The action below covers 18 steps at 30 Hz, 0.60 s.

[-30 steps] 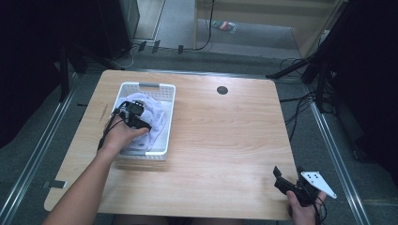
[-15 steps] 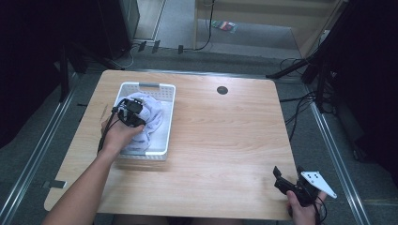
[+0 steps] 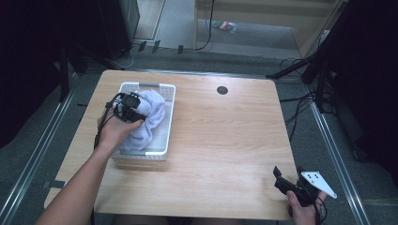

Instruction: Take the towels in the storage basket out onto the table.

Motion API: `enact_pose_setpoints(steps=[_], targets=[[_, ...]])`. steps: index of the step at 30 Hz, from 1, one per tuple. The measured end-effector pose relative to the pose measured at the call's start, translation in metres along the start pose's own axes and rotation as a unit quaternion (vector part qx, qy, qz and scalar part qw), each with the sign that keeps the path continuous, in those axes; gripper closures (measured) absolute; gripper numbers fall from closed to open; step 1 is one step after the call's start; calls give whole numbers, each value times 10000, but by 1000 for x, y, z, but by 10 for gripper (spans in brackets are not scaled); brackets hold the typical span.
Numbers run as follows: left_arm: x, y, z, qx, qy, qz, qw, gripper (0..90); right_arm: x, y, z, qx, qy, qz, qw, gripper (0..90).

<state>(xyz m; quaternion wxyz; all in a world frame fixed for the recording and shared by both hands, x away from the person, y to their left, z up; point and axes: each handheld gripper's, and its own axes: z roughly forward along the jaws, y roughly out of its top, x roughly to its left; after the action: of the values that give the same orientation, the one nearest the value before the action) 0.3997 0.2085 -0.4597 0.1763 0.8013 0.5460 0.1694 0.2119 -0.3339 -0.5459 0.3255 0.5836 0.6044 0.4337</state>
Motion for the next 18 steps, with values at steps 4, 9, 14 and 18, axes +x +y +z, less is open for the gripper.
enact_pose_setpoints(steps=[4, 9, 14, 18], targets=[[0, 4, -13, -92, -27, 64, 9999, 583, 0, 0, 0, 1, 1, 1, 10000, 91], [1, 10, -27, -201, -73, 64, 9998, 581, 0, 0, 0, 0, 0, 1, 10000, 91], [1, 16, -42, -289, -51, 139, 9995, 579, 0, 0, 0, 2, -1, 1, 10000, 91], [2, 22, -54, -360, -53, 148, 9992, 577, 0, 0, 0, 1, -2, 4, 10000, 91]])
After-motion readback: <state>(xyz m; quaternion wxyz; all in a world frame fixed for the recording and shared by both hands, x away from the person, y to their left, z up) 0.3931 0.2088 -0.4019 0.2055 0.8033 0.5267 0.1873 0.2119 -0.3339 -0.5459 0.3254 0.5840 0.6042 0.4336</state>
